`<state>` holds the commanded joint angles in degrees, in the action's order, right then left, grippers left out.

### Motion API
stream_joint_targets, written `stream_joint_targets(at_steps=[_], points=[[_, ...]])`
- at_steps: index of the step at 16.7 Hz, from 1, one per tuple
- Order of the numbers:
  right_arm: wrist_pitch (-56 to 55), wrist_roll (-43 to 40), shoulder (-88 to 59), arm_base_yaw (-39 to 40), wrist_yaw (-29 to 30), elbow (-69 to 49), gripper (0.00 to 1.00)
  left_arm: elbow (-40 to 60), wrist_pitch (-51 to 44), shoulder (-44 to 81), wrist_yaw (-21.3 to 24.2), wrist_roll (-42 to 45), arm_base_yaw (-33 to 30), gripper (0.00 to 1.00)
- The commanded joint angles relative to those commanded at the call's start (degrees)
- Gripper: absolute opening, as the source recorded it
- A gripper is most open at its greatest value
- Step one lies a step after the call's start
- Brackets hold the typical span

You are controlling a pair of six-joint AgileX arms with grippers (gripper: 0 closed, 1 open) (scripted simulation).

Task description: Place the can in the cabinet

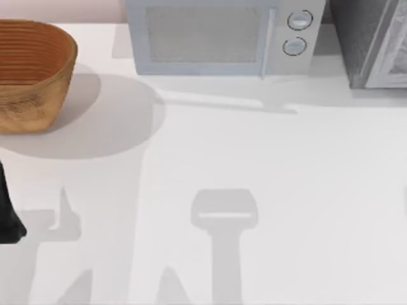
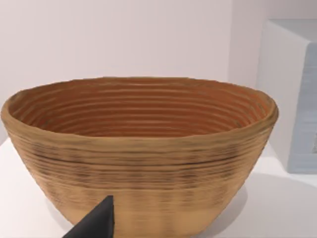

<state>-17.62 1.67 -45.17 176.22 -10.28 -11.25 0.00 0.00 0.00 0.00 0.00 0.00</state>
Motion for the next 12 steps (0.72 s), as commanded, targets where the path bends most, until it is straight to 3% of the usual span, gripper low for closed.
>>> stream_joint_targets(at_steps=[7, 12], points=[[8.4, 0.7, 17.2, -77.6, 4.0, 6.2, 0.00, 0.0, 0.0, 0.0, 0.0, 0.0, 0.0, 1.00], [13.0, 0.3, 28.5, -123.3, 6.6, 9.1, 0.00, 0.0, 0.0, 0.0, 0.0, 0.0, 0.0, 1.00]])
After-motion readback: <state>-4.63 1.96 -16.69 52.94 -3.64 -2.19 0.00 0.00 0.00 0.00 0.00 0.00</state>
